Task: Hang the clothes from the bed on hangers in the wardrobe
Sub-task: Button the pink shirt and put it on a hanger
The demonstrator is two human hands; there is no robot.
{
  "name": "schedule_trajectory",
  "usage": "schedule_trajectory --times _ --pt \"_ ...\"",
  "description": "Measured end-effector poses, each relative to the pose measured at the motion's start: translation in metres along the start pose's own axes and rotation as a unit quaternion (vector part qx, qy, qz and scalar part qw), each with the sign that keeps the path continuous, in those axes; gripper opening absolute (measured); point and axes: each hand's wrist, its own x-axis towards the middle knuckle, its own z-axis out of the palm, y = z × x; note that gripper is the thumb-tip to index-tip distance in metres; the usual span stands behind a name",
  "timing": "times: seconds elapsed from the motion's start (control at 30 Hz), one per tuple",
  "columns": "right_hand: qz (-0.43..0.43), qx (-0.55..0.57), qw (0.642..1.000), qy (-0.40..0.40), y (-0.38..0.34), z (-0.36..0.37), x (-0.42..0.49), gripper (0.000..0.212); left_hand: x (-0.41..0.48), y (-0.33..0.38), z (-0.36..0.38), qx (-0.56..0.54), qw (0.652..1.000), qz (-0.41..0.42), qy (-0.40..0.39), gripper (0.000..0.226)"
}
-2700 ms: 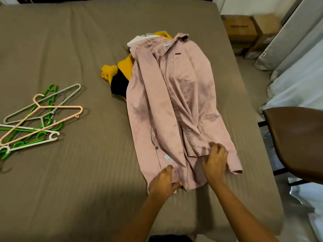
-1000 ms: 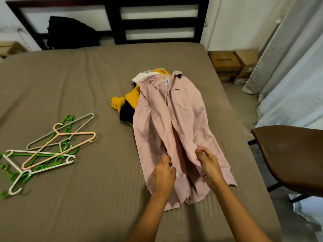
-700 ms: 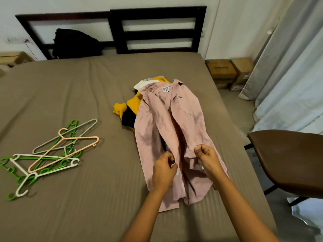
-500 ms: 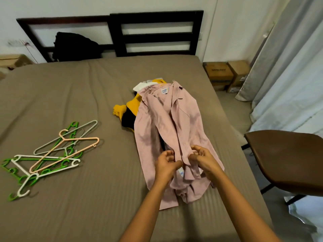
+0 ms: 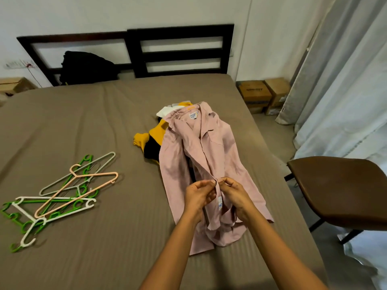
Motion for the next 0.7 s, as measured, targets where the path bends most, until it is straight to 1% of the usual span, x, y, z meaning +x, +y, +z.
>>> schedule_trajectory --times 0.1,0.23,0.3,0.4,0.5,0.57,0.63,0.7 --pt "-0.002 0.014 1.0 0.019 0.002 0.0 -0.003 0.02 0.0 -0.003 -0.006 0.052 0.998 0.025 0.014 0.005" --pt "-0.012 0.059 0.996 0.062 0.001 -0.001 -0.007 0.017 0.003 -0.004 -0.015 0.186 0.973 0.128 0.053 0.003" --pt "-0.011 0.08 0.995 0.059 -0.001 0.001 -0.009 0.017 0.002 -0.001 -0.015 0.207 0.967 0.146 0.04 0.006" --pt "-0.032 0.071 0.996 0.049 -0.004 0.005 -0.013 0.017 0.0 0.005 -0.014 0.195 0.971 0.139 0.006 0.011" --pt "-0.102 -0.005 0.992 0.081 -0.004 0.007 -0.016 0.005 -0.003 0.012 -0.016 0.155 0.98 0.126 -0.006 0.007" --pt "-0.156 -0.088 0.978 0.106 -0.004 0.009 -0.019 0.004 -0.003 0.017 -0.018 0.154 0.979 0.132 -0.01 0.006" --pt "-0.193 -0.158 0.959 0.13 -0.004 0.013 -0.022 0.008 -0.004 0.021 -0.019 0.161 0.977 0.138 -0.012 0.009" --pt "-0.211 -0.187 0.95 0.133 -0.006 0.016 -0.026 0.012 -0.005 0.023 -0.02 0.165 0.976 0.139 -0.015 0.009"
